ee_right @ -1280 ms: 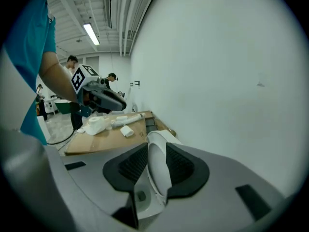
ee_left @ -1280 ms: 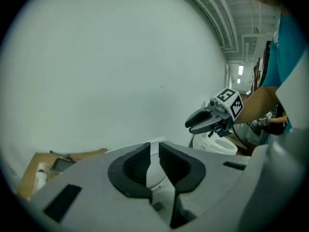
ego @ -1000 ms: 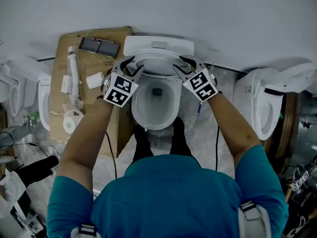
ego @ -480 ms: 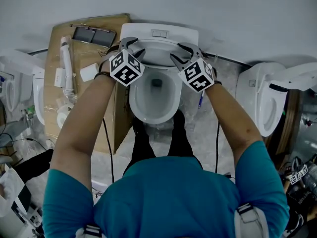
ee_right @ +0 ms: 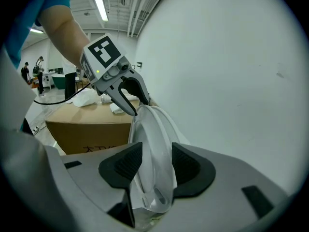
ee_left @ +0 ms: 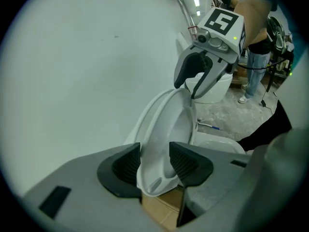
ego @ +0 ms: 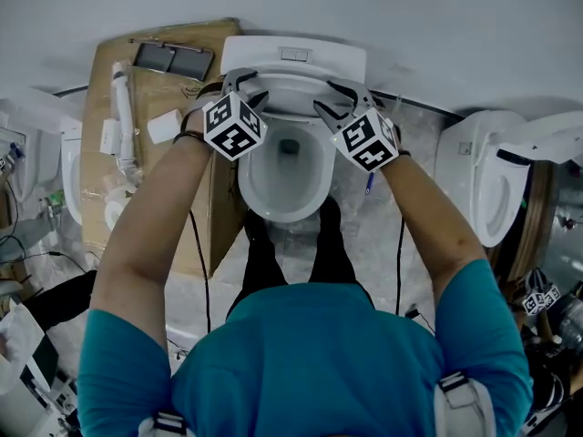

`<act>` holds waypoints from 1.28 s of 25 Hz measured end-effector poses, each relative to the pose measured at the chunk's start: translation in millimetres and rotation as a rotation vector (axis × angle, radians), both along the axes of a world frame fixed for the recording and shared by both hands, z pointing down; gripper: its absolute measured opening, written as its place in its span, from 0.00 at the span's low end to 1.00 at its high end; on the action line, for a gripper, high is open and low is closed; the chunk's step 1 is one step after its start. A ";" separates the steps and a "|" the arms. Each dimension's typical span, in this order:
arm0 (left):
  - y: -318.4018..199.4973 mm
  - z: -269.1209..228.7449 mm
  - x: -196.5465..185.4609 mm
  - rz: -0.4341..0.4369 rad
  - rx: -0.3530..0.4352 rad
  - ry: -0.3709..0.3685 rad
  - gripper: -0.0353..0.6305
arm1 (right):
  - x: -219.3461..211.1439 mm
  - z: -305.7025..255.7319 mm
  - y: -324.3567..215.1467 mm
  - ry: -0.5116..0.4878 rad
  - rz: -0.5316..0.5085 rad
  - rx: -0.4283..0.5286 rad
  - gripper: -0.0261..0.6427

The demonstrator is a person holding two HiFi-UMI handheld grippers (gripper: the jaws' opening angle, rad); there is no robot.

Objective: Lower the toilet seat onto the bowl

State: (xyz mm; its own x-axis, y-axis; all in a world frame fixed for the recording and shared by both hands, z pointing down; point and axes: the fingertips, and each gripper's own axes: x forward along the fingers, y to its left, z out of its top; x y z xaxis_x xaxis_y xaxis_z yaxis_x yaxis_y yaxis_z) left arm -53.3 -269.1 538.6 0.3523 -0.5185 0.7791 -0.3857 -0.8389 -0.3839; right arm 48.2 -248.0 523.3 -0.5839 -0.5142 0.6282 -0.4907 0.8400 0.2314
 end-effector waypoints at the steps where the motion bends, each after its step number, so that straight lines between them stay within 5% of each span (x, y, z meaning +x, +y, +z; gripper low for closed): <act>1: 1.7 -0.3 -1.1 0.007 0.001 -0.006 0.32 | -0.5 0.0 2.1 0.001 -0.006 -0.001 0.29; 18: 37.9 -3.6 -7.0 0.102 -0.027 -0.074 0.28 | -9.2 4.7 29.0 0.054 -0.121 -0.069 0.28; 25: 56.0 -2.1 -8.2 0.152 -0.049 -0.084 0.28 | -9.5 4.3 36.5 0.071 -0.149 -0.073 0.11; 32: 73.0 0.9 -1.5 0.220 -0.064 -0.097 0.27 | -12.2 6.9 60.9 0.111 -0.232 -0.059 0.09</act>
